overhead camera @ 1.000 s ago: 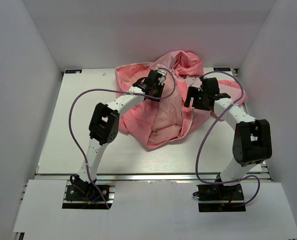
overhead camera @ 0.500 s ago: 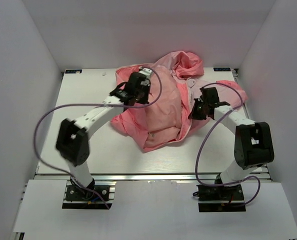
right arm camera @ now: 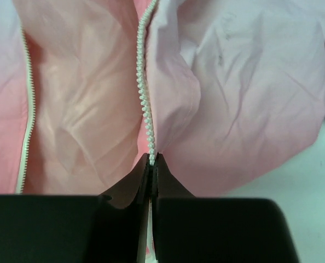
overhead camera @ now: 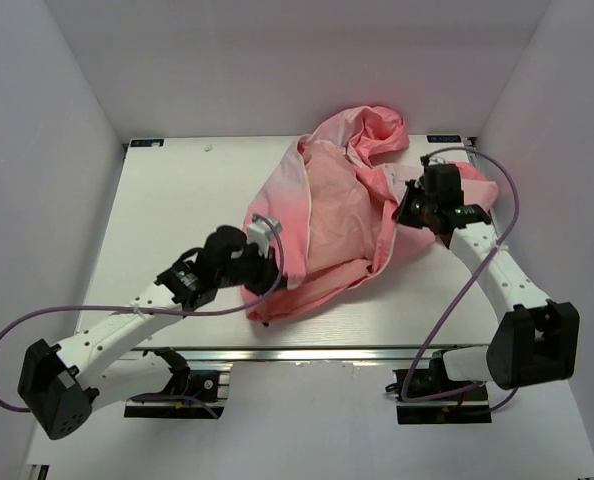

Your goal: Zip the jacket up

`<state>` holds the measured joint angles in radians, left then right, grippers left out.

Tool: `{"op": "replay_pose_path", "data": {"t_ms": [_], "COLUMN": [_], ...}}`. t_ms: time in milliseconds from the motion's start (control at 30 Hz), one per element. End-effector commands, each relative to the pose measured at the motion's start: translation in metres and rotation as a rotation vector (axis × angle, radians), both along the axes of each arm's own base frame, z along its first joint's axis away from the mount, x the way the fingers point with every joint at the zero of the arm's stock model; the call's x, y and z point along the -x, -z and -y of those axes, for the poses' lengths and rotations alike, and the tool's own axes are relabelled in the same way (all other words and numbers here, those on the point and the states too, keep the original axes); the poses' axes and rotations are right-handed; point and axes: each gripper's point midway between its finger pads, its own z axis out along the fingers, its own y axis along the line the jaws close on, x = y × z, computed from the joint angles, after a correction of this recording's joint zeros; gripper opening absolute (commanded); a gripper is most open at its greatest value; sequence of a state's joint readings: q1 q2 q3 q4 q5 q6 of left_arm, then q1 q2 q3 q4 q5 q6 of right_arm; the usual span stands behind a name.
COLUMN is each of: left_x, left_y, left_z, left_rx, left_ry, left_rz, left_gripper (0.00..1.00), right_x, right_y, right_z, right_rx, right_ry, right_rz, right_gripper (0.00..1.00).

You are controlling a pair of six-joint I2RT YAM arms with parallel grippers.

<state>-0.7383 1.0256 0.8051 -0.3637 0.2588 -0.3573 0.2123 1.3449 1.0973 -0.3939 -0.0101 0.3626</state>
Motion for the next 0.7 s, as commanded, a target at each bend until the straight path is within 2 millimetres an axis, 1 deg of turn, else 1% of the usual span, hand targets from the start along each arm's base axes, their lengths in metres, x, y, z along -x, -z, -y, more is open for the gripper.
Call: {"op": "replay_pose_path", "data": {"t_ms": [0,33,100,133,200,233,267,300,333,367,400,433,467,500,533,567,600,667], "left_x": [0.057,0.072,0.085,0.095,0.103,0.1,0.098,0.099,0.094,0.092,0.085,0.08,0.078,0.07,0.064,0.054,0.043,0.025], "left_y": [0.04,0.054,0.071,0.077,0.087,0.092,0.095,0.097,0.098,0.095,0.084,0.078,0.069,0.055,0.047,0.041,0.023,0.012], "left_z": [0.003,0.005,0.006,0.006,-0.001,-0.008,-0.013,-0.02,-0.023,-0.022,-0.015,-0.01,-0.004,0.003,0.007,0.007,0.01,0.008], "left_rx": [-0.007,-0.029,-0.072,-0.094,-0.142,-0.175,-0.198,-0.229,-0.246,-0.245,-0.219,-0.202,-0.175,-0.144,-0.133,-0.137,-0.132,-0.159], "left_ry": [0.114,0.151,0.175,0.195,0.177,0.136,0.103,0.076,0.047,0.043,0.034,0.035,0.049,0.056,0.053,0.025,0.002,-0.059], "left_rz": [-0.265,-0.314,-0.388,-0.409,-0.455,-0.45,-0.45,-0.461,-0.447,-0.44,-0.419,-0.403,-0.384,-0.342,-0.317,-0.278,-0.231,-0.173], "left_gripper": [0.0,0.0,0.0,0.0,0.0,0.0,0.0,0.09,0.37,0.69,0.98,0.98,0.98,0.98,0.98,0.98,0.98,0.98], "right_x": [0.026,0.03,0.036,0.036,0.035,0.034,0.034,0.034,0.034,0.036,0.038,0.042,0.045,0.048,0.052,0.055,0.064,0.077], "right_y": [0.026,0.032,0.042,0.045,0.045,0.045,0.045,0.045,0.045,0.043,0.042,0.043,0.037,0.036,0.037,0.03,0.033,0.035], "right_z": [0.003,0.006,0.008,0.015,0.016,0.018,0.019,0.019,0.019,0.018,0.016,0.014,0.015,0.016,0.019,0.022,0.024,0.027], "right_rx": [0.001,0.012,0.026,0.051,0.057,0.065,0.071,0.073,0.071,0.065,0.057,0.05,0.046,0.049,0.058,0.06,0.066,0.061], "right_ry": [-0.003,0.005,0.008,0.039,0.039,0.046,0.049,0.054,0.051,0.044,0.034,0.022,0.022,0.023,0.034,0.041,0.051,0.059], "right_rz": [-0.075,-0.095,-0.131,-0.137,-0.134,-0.129,-0.134,-0.136,-0.14,-0.138,-0.137,-0.14,-0.122,-0.121,-0.124,-0.109,-0.139,-0.151], "right_gripper": [0.0,0.0,0.0,0.0,0.0,0.06,0.19,0.34,0.48,0.51,0.54,0.59,0.61,0.63,0.66,0.67,0.68,0.69]}}
